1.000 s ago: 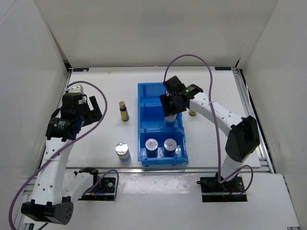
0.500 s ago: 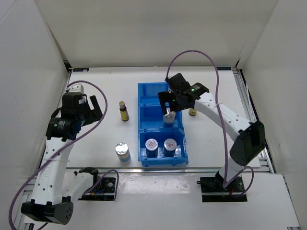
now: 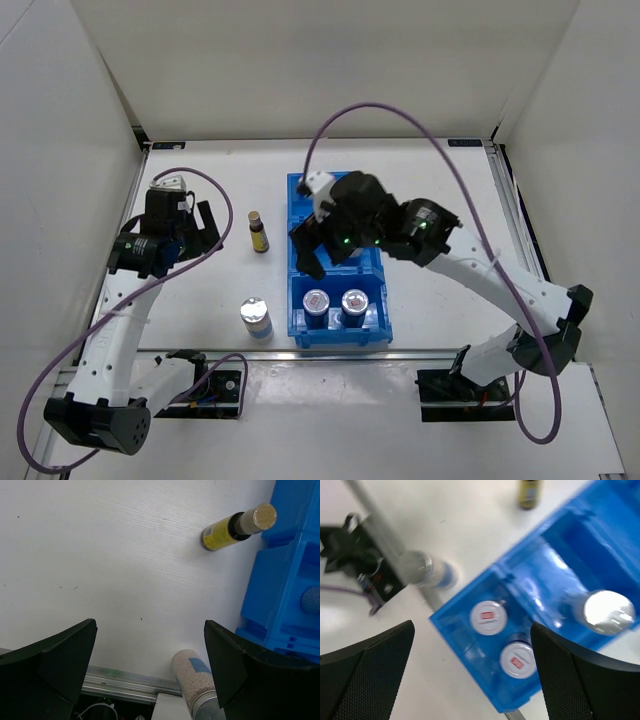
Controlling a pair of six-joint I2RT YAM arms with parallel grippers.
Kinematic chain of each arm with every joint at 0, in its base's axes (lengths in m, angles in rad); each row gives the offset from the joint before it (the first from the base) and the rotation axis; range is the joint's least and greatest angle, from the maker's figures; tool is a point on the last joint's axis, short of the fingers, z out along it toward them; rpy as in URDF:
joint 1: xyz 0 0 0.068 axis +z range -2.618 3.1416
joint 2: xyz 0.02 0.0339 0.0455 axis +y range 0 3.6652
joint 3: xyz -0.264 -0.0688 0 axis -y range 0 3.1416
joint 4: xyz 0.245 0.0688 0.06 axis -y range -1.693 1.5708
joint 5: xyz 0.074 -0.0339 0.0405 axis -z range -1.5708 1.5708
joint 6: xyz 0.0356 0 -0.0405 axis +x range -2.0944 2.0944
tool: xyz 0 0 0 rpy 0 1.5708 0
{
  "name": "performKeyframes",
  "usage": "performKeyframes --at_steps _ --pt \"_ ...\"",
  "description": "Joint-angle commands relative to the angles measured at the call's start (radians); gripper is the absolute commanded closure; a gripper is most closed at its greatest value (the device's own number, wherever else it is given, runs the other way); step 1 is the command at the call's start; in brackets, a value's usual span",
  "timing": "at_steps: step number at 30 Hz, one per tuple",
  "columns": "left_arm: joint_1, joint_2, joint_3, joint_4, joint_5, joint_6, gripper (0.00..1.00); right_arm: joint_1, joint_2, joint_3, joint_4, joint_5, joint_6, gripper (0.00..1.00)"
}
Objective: Organize the condiment bottles
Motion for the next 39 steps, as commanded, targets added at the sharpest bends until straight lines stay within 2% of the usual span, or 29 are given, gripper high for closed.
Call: performKeyframes --at_steps 1,4,6,7,8,10,14,19,25,26,31,39 --pt "-0.003 -0.054 0.002 -0.011 -0.045 -0.030 0.00 0.105 0.054 0.022 0.030 -0.022 -0.053 0.00" --pt "-0.003 -0.076 -0.021 0.014 -0.043 -0.030 0.00 0.150 0.090 0.031 0.030 0.058 -0.053 0.00" --pt "-0.012 -0.076 -0.001 0.014 0.075 0.026 0.00 0.150 0.090 0.031 0.030 0.081 -0.053 0.00" --pt "-0.012 -0.085 0.008 0.014 0.142 0.037 0.06 0.150 0.090 0.019 0.021 0.139 -0.053 0.00" --pt "-0.025 -0.085 0.008 0.029 0.285 0.037 0.11 0.150 0.073 0.019 0.021 0.175 -0.053 0.00" --pt "-0.045 -0.096 0.008 0.009 0.368 0.007 0.19 0.141 0.038 -0.012 -0.001 0.236 -0.062 0.00" --pt "-0.105 -0.083 -0.014 -0.101 0.370 -0.077 0.20 0.118 -0.017 -0.035 -0.025 0.327 -0.062 0.00" --pt "-0.151 -0.135 -0.076 -0.216 0.374 -0.192 0.16 0.069 -0.079 -0.064 -0.048 0.379 -0.062 0.00" --pt "-0.151 -0.136 -0.177 -0.216 0.399 -0.228 0.14 0.021 -0.116 -0.073 -0.058 0.379 -0.062 0.00" --pt "-0.151 -0.123 -0.189 -0.216 0.387 -0.228 0.00 0.021 -0.116 -0.073 -0.058 0.379 -0.062 0.00" --pt "-0.164 -0.085 -0.199 -0.203 0.387 -0.228 0.00 0.012 -0.126 -0.084 -0.068 0.379 -0.062 0.00" --pt "-0.252 -0.024 -0.142 -0.193 0.357 -0.280 0.00 0.003 -0.136 -0.113 -0.078 0.379 -0.053 0.00"
